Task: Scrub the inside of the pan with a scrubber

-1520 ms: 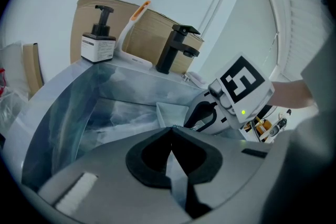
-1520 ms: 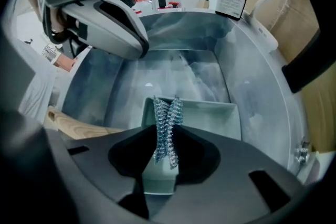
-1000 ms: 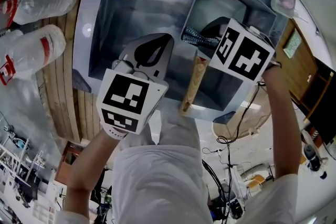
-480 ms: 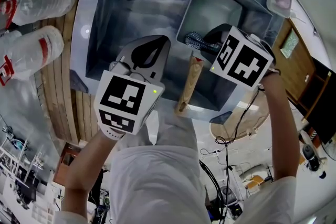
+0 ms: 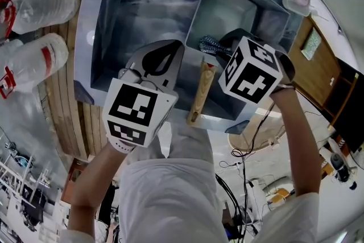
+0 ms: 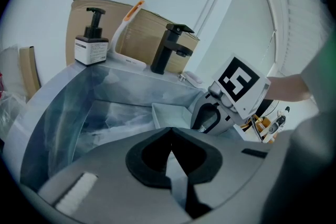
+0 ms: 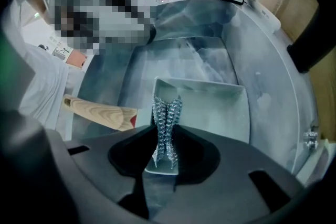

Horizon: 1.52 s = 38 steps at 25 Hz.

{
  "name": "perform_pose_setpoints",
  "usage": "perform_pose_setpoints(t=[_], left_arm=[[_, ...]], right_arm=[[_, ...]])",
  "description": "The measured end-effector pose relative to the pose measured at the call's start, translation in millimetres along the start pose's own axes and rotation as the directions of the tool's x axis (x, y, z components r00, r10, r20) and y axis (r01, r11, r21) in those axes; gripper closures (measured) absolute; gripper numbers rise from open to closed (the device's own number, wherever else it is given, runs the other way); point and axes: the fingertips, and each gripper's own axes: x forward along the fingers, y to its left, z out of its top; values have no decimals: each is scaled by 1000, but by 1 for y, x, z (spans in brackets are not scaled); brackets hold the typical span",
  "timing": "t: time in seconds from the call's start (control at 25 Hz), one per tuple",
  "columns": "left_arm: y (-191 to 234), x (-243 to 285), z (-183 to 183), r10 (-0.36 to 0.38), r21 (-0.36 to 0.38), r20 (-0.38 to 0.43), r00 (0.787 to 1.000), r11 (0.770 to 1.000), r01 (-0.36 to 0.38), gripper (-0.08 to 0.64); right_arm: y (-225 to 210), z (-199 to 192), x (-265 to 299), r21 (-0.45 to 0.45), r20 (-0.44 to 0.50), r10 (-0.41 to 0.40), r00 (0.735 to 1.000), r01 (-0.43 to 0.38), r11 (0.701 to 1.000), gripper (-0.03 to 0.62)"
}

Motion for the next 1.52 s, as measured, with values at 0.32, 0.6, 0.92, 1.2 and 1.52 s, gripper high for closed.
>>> perform_pose_setpoints(t=[0.32, 0.6, 0.92, 1.2, 1.52], left_arm=[[1, 2, 0, -5, 1, -8, 1000, 1000, 5, 555], [2, 5, 1, -5, -4, -6, 1000, 1000, 5, 555], [4, 6, 2, -8, -9, -5, 1000, 1000, 8, 555], [5, 9, 0, -12, 2, -15, 1000, 1000, 12, 555], [6, 7, 0, -5, -3, -13, 1000, 1000, 5, 555]], right_arm=[[-26, -1, 3, 6, -15, -120, 993, 120, 993, 503], [-56, -2, 5, 25, -36, -188, 981, 189, 982, 505], [-89, -5, 7, -8, -54, -291, 955, 291, 957, 505], [-119, -10, 12, -16, -98, -455, 885, 455, 890, 505], [-126, -11, 7, 2, -101, -518, 849, 521, 853, 500]])
